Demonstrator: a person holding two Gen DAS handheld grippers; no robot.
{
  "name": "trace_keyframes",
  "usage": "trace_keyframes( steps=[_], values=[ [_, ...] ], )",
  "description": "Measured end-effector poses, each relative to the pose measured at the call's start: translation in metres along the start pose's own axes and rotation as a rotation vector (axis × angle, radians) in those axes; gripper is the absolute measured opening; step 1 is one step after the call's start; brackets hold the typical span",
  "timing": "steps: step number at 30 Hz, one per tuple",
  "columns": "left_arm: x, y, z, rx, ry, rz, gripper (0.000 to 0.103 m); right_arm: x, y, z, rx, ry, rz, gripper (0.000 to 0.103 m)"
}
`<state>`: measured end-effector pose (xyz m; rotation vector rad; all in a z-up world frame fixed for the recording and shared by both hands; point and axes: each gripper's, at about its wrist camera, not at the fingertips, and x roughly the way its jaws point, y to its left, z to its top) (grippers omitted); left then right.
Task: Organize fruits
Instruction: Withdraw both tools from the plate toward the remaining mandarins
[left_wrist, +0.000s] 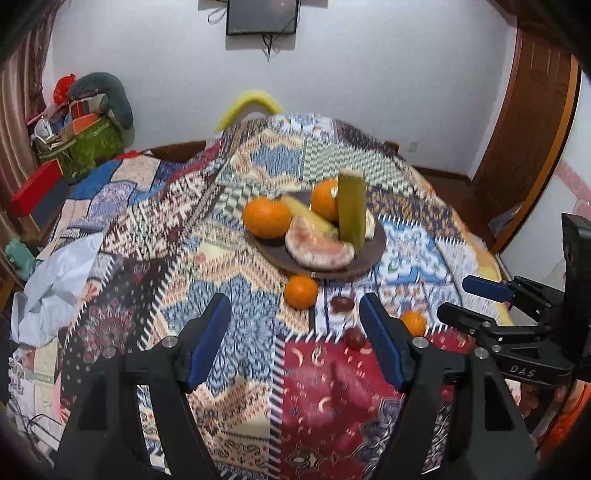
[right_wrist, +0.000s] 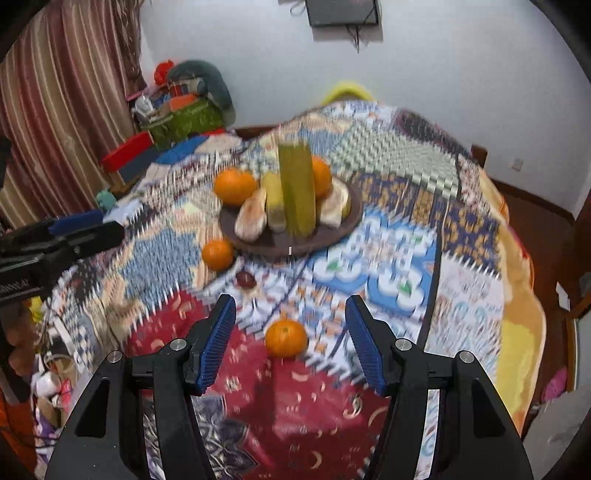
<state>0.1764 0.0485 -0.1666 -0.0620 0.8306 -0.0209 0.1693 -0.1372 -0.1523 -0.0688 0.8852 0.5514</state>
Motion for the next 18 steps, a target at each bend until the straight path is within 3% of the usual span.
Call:
trace_keyframes(
  steps=[9, 15, 16, 18],
  values=[
    [0.034, 0.004, -0.027, -0.027, 0.113, -0.01, 0.072, 0.031, 0.001, -0.023, 0.009, 0.096, 0.019, 0.057],
    [0.053, 0.005, -0.032, -0.024, 0.148, -0.013, 0.072, 0.045, 0.001, -0.026, 0.004, 0.127, 0.023, 0.04],
    [0.056, 0.006, -0.032, -0.027, 0.148, -0.014, 0.072, 0.046, 0.002, -0.025, -0.002, 0.127, 0.023, 0.033],
    [0.062, 0.007, -0.029, -0.034, 0.148, -0.018, 0.072, 0.046, 0.005, -0.024, -0.013, 0.125, 0.029, 0.031]
  ],
)
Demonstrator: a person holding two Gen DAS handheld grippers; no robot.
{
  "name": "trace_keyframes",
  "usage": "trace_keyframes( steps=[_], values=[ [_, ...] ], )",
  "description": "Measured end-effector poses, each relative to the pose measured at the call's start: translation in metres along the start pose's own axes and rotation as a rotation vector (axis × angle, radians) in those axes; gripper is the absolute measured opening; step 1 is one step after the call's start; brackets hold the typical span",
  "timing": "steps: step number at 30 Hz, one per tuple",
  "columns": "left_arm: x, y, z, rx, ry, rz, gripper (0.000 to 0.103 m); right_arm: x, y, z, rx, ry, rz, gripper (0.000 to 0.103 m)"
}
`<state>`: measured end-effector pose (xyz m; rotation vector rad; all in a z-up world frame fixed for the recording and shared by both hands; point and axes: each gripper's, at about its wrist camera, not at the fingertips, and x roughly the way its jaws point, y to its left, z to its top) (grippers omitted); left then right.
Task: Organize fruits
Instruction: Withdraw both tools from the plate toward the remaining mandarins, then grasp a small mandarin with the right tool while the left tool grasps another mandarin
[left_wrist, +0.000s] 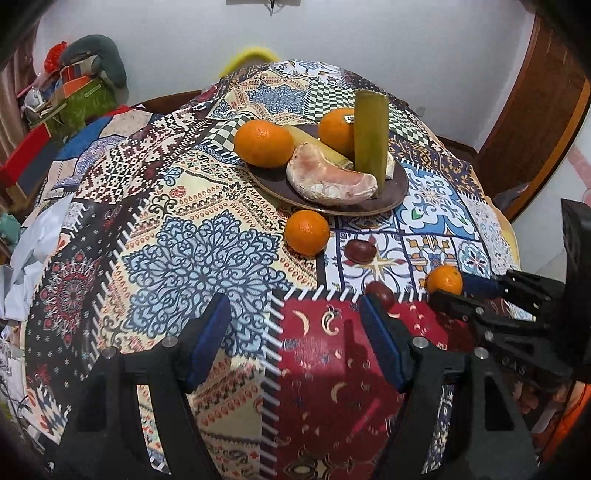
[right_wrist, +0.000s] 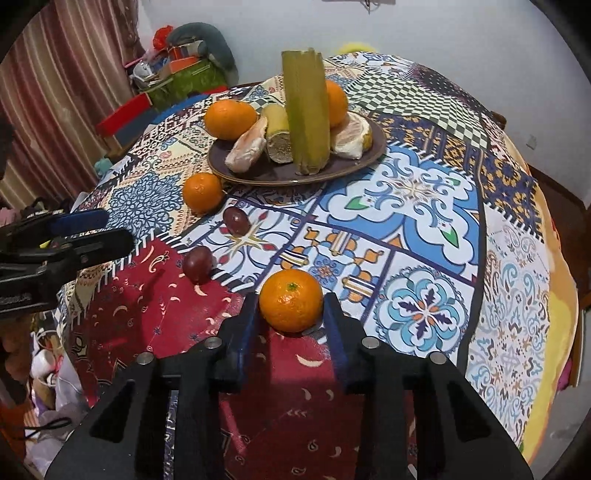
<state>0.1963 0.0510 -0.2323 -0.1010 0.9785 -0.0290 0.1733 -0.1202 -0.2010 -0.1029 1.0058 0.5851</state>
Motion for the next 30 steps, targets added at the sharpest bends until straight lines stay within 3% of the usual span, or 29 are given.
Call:
trace_keyframes(
  steps=[13, 22, 30],
  values=[
    [0.036, 0.003, 0.032, 0.003, 0.01, 0.002, 0.061, -0.009, -0.018, 0.013, 0.018, -0.045, 0.005, 0.031],
    [0.059, -0.003, 0.039, 0.013, 0.043, -0.012, 0.061, -0.01, -0.036, 0.022, 0.053, -0.064, -0.004, 0.031],
    [0.066, 0.002, 0.043, -0.035, 0.067, -0.055, 0.037, -0.012, -0.043, 0.025, 0.068, -0.08, 0.001, 0.031]
  ],
)
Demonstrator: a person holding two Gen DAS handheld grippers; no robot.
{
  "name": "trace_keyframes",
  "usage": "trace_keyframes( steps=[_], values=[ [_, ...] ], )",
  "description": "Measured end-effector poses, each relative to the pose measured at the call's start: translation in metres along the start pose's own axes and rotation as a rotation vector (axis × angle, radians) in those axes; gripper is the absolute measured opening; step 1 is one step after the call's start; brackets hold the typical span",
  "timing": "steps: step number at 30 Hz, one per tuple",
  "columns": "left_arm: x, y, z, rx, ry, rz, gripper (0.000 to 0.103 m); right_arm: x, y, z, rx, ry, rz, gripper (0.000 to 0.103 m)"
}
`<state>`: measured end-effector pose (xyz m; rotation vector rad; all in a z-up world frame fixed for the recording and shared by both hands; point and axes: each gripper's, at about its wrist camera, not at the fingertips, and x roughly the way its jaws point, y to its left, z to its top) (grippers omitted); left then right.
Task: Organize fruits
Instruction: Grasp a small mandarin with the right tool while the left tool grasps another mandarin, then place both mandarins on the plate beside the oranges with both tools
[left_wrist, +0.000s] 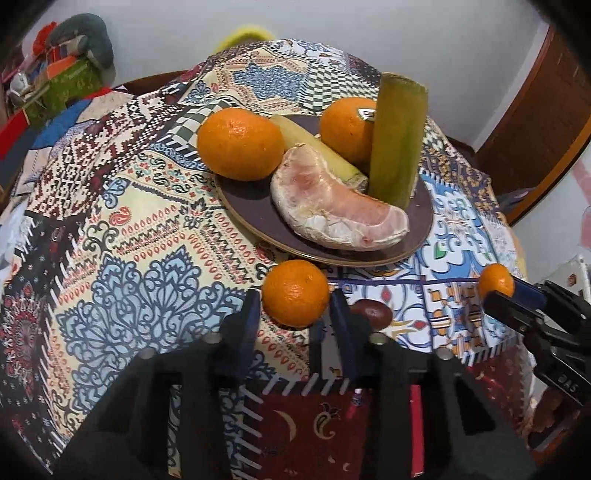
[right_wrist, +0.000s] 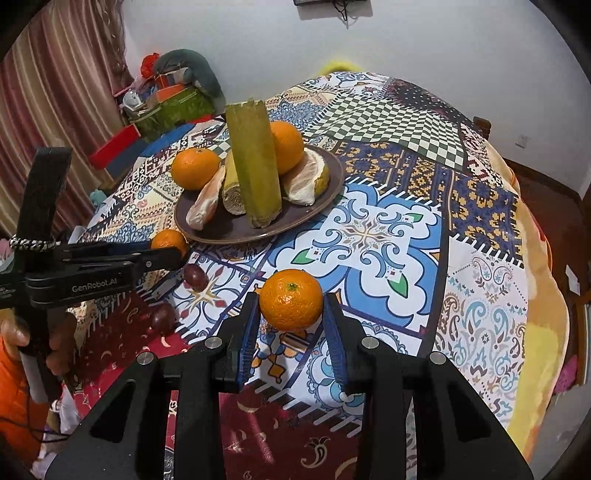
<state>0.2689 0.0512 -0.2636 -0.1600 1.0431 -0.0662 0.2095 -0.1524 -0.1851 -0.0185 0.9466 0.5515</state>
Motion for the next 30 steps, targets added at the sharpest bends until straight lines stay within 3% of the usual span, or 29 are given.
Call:
trace_keyframes(
  steps=[17, 30],
  values=[
    [-0.034, 0.003, 0.016, 0.01, -0.111, 0.06, 0.036, 0.002, 0.003, 0.036, -0.005, -0.076, 0.014, 0.031],
    [-0.02, 0.014, 0.042, 0.001, -0.136, 0.068, 0.036, 0.027, -0.004, 0.063, 0.018, -0.093, 0.02, 0.031]
  ],
)
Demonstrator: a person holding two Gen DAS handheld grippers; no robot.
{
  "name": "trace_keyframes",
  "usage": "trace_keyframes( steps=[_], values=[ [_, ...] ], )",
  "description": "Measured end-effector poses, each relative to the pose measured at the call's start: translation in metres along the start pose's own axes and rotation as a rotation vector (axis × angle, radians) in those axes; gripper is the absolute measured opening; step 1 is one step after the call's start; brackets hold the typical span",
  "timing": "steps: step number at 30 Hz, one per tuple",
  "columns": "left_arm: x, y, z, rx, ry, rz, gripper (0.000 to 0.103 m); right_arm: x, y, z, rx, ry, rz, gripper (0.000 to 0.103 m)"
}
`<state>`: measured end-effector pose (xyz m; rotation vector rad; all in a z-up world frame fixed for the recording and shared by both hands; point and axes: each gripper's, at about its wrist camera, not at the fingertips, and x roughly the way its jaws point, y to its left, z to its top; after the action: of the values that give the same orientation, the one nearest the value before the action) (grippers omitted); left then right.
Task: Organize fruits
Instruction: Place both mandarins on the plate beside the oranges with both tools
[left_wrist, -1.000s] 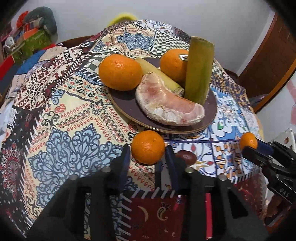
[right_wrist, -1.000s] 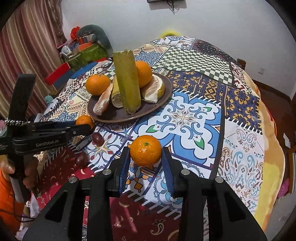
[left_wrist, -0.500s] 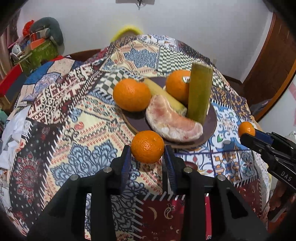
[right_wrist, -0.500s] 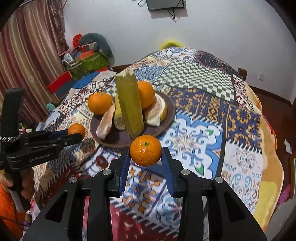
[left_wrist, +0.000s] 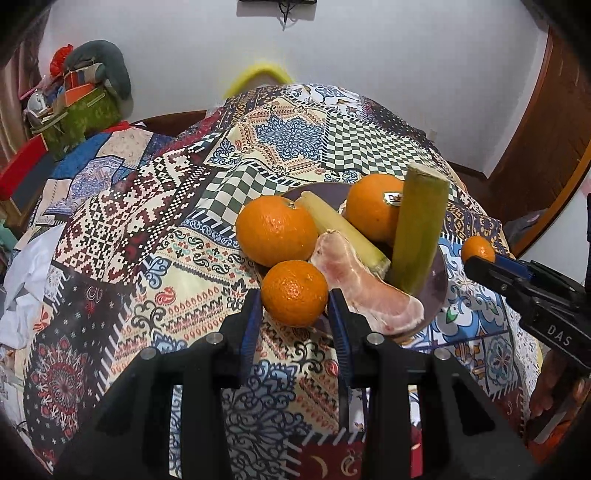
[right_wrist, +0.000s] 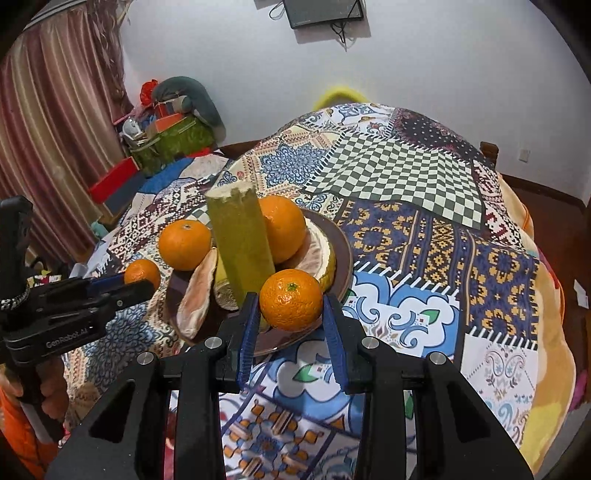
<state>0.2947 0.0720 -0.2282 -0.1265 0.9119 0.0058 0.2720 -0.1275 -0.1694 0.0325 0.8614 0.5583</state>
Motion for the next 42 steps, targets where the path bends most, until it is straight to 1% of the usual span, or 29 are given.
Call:
trace_keyframes(
  steps=[5, 13, 19, 22, 26, 29, 35, 42],
  values=[
    [0.011, 0.001, 0.001, 0.0, 0.015, -0.003, 0.036, 0.013, 0.0, -0.001, -0.022, 0.031, -0.01, 0.031],
    [0.018, -0.004, 0.003, 0.026, 0.015, -0.007, 0.037, 0.023, -0.001, -0.003, -0.039, 0.058, -0.016, 0.031],
    [0.022, -0.006, 0.004, 0.03, 0.024, -0.004, 0.037, 0.027, -0.004, -0.004, -0.024, 0.069, -0.011, 0.032],
    [0.02, -0.008, 0.004, 0.038, 0.018, 0.004, 0.039, 0.027, -0.006, -0.003, -0.006, 0.077, 0.0, 0.032],
    [0.011, -0.008, 0.006, 0.042, 0.0, 0.002, 0.044, 0.026, -0.007, -0.002, 0.01, 0.085, 0.006, 0.033],
    [0.003, -0.008, 0.007, 0.041, -0.013, 0.004, 0.044, 0.019, -0.006, 0.001, 0.009, 0.069, 0.006, 0.036],
    [-0.021, -0.009, 0.004, 0.042, -0.048, -0.003, 0.044, -0.003, 0.004, 0.004, -0.014, 0.031, 0.002, 0.037],
    [-0.058, -0.013, -0.005, 0.039, -0.09, -0.005, 0.045, -0.033, 0.023, 0.006, -0.054, -0.014, 0.005, 0.037]
  ],
)
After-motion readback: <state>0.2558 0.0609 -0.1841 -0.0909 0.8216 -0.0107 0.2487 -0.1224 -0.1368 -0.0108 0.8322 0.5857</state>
